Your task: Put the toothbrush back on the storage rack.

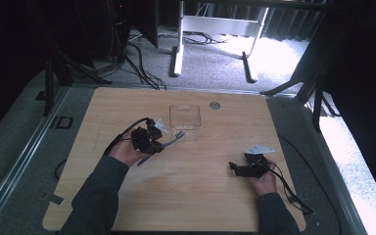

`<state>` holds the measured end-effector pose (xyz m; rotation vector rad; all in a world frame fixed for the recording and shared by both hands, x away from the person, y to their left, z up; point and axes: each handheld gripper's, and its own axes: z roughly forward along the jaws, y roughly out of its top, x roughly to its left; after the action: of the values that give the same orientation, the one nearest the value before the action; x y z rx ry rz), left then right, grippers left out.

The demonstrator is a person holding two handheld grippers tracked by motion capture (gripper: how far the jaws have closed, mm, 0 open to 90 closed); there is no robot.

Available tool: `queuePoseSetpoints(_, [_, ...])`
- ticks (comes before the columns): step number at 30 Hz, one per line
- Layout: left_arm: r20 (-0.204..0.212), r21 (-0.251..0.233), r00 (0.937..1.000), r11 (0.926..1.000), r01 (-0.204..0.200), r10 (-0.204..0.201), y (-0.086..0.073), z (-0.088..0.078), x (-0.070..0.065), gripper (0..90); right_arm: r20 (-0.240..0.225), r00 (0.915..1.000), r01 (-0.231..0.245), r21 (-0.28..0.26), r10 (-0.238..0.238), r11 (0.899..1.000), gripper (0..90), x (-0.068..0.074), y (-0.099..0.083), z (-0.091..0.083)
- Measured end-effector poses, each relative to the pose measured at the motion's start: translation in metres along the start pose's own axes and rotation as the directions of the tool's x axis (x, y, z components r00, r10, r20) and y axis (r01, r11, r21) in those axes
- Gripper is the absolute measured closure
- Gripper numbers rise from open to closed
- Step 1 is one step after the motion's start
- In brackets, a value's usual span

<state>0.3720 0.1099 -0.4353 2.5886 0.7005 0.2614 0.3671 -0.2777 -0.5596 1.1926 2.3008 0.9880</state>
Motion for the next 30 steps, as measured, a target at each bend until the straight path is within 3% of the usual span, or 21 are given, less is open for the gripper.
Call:
queuePoseSetpoints(15, [-0.012,-0.057,0.9991,0.9976,0.039,-0.039,0.0021,-0.0038,0.0034,83.0,0.0,1.0,0.001,0.0,-0.001,1.0,18.5,-0.0001,0.0,0.0])
queuePoseSetpoints(30, [-0.015,-0.139,0.9964,0.987,0.081,-0.084,0.0068,-0.0062,0.0039,83.0,0.0,1.0,0.001,-0.001,-0.001,1.0,18.5,0.0,0.0,0.0001])
